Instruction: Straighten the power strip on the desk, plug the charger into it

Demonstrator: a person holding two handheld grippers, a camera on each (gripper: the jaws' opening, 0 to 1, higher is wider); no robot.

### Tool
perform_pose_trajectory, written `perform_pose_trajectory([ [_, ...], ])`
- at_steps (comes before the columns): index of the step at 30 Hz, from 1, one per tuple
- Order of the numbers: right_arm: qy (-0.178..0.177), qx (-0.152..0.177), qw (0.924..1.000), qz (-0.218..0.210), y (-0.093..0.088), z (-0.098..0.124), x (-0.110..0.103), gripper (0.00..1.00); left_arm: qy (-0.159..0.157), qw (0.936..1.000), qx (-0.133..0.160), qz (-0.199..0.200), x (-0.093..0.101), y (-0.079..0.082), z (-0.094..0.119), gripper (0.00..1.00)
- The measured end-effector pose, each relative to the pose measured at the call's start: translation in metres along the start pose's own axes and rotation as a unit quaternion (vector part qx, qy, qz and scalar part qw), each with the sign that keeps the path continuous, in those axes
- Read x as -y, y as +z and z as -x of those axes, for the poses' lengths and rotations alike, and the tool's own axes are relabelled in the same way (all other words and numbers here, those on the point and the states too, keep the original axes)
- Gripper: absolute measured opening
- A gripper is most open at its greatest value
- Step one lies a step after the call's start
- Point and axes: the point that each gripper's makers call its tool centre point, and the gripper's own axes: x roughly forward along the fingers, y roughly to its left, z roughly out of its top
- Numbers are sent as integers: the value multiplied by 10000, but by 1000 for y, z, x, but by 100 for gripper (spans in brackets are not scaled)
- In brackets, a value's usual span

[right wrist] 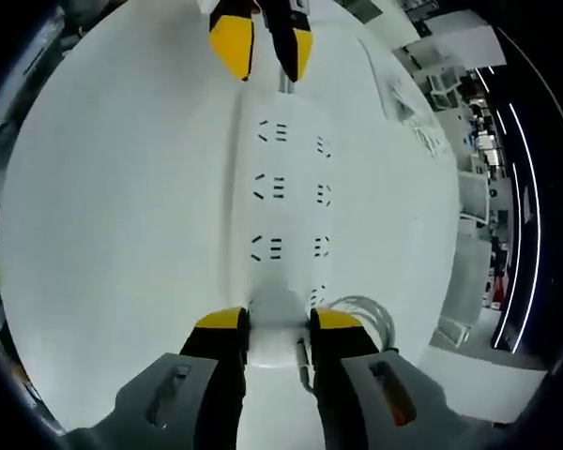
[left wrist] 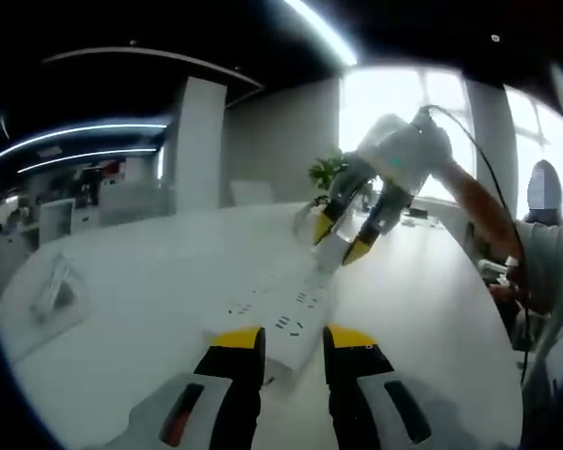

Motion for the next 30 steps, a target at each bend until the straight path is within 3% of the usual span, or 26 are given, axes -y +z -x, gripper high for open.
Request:
perform_pose_trajectory([
  [8,354,-229,9991,41,2,-3,3,25,-17,10000,-35,-19,2,-2,-1,25],
  [16,388,712,9941,-725,1,-1,-2,25,-42,10000,-35,-25,2,-2,-2,25],
  [18,544,669,9942,-642,4,-3,-2,25,-36,10000,-32,20,0,-2,-2,25],
  [21,767,335,9961,-269,9,-6,-3,25,6,10000,-15,62,-2,-2,-2,25],
  [23,764,207,9966,-213,11,-8,-3,25,14,10000,-13,61,-2,-2,-2,25],
  [30,1009,932,9851,-1034,8,-8,-3,25,-59,9999,-76,35,2,-6,-5,25],
])
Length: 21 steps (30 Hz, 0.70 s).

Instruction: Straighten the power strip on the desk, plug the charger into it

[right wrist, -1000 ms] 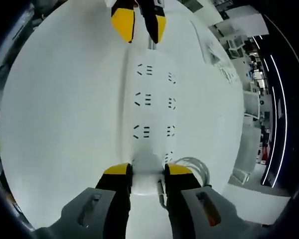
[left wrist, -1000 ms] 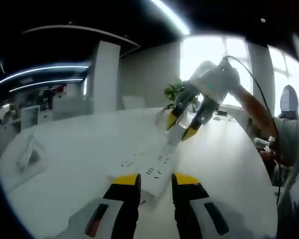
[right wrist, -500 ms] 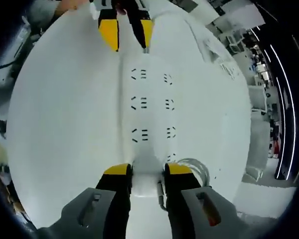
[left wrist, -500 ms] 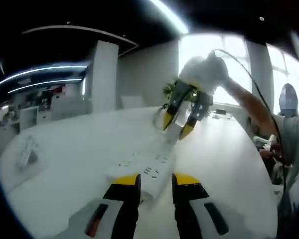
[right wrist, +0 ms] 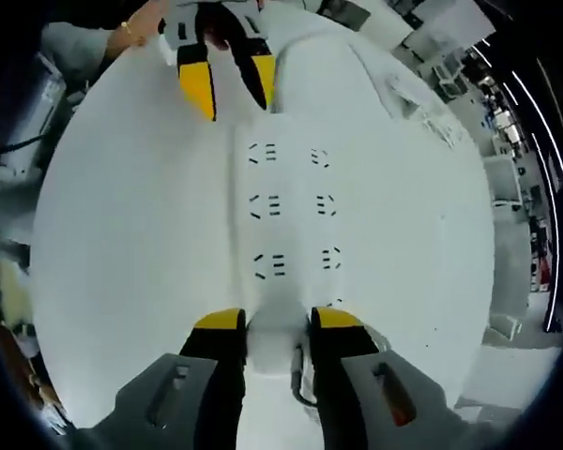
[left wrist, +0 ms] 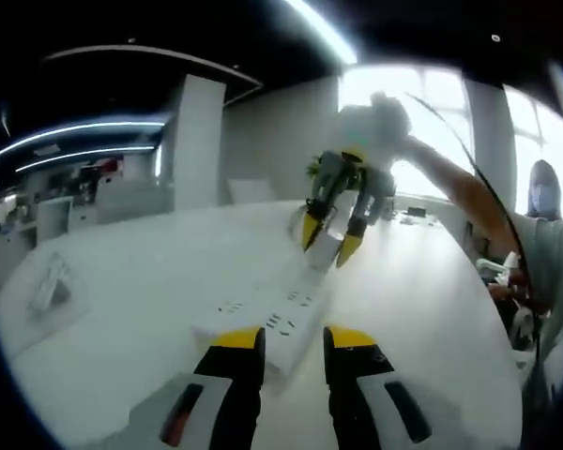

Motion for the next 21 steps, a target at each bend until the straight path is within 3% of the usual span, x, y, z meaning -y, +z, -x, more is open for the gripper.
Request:
perform_pose_trajectory([
  [2,54,90,9999,-69,0,0,4,26,10,10000,-25,-3,0,-1,0,25],
  [7,109,-639,9969,456,2,-4,0,26,-28,10000,-72,-3,2,-3,-3,25],
  [9,112,-629,9970,447,4,-6,0,26,-33,9999,-101,-41,3,-4,-4,25],
  [16,270,325,9981,-447,2,-4,-1,27,-39,10000,-88,-25,3,-2,-2,25],
  [18,304,309,9981,-448,3,-6,-2,27,-22,10000,-46,-13,2,0,-1,25],
  [21,272,-260,9993,7,4,-9,-4,27,-28,10000,17,19,3,2,0,25],
])
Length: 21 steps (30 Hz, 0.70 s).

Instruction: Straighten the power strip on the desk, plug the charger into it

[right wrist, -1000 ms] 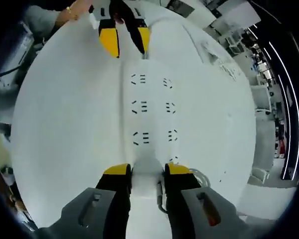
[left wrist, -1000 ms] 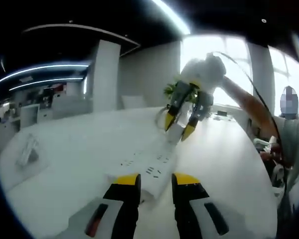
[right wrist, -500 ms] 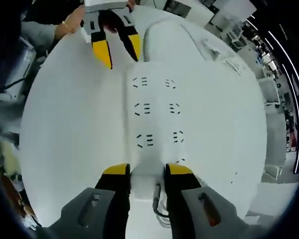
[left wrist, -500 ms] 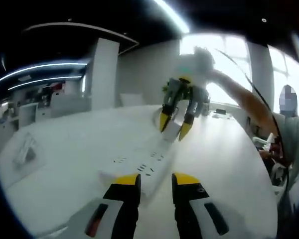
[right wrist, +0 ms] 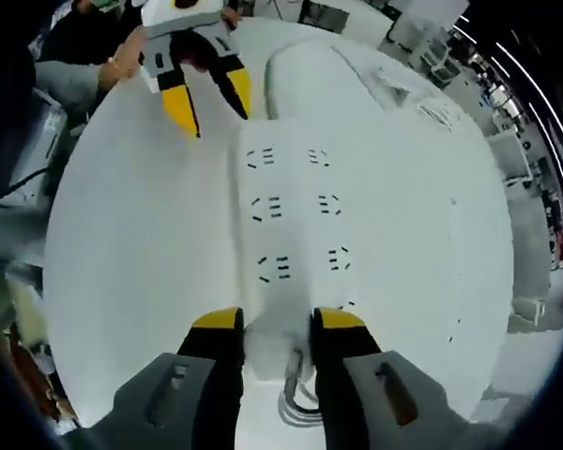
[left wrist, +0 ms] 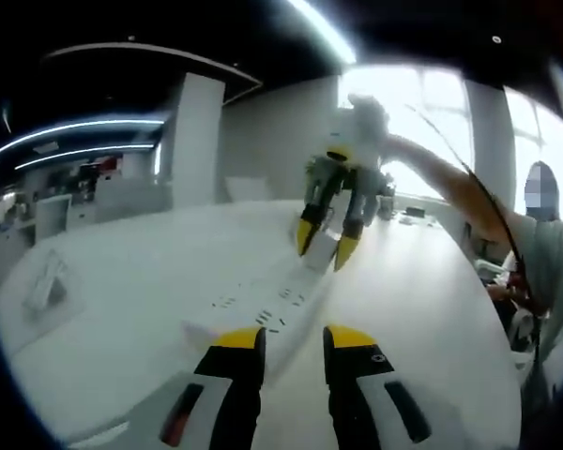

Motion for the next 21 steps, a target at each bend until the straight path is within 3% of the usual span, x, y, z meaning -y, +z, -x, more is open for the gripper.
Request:
perform_pose_trajectory([
  [2,-37,-426,9989,203,-2,-3,-1,27,-11,10000,-5,-25,2,0,0,25],
  [3,-20,-394,9990,194,0,-5,-2,27,-24,10000,-10,-37,3,0,-1,25],
  [10,84,559,9973,-470,-3,-2,2,28,-60,10000,1,-36,5,1,0,25],
  [13,74,672,9963,-526,-2,-3,0,28,-58,10000,32,-24,5,2,1,25],
  [14,94,637,9967,-505,-1,-5,-3,28,-58,10000,50,-17,5,3,1,25],
  [17,106,4,9999,-97,-2,-9,-10,28,-70,10000,53,-25,7,3,0,25],
  [21,-24,-97,9999,60,-4,-8,0,28,-107,9999,40,-40,9,3,-2,25],
])
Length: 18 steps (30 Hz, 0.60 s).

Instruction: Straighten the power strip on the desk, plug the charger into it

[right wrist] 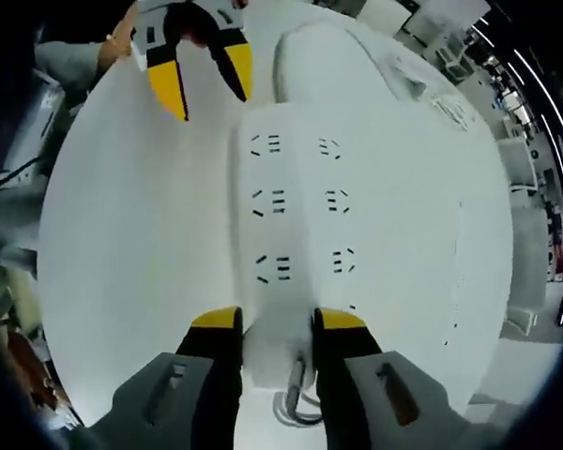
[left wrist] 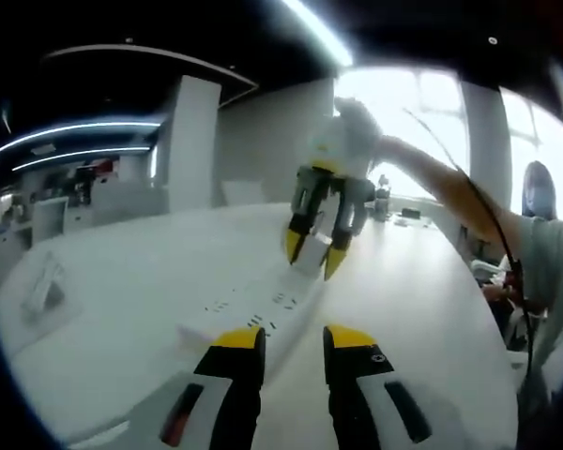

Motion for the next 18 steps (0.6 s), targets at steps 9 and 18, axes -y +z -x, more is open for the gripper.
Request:
perform_pose_trajectory([
  [9,-399,323,9987,-48,-1,0,10,29,8,9999,-114,-24,0,-7,-3,25],
  [18,-681,383,9966,267,1,2,11,32,57,9999,-126,3,-4,-8,-2,25],
])
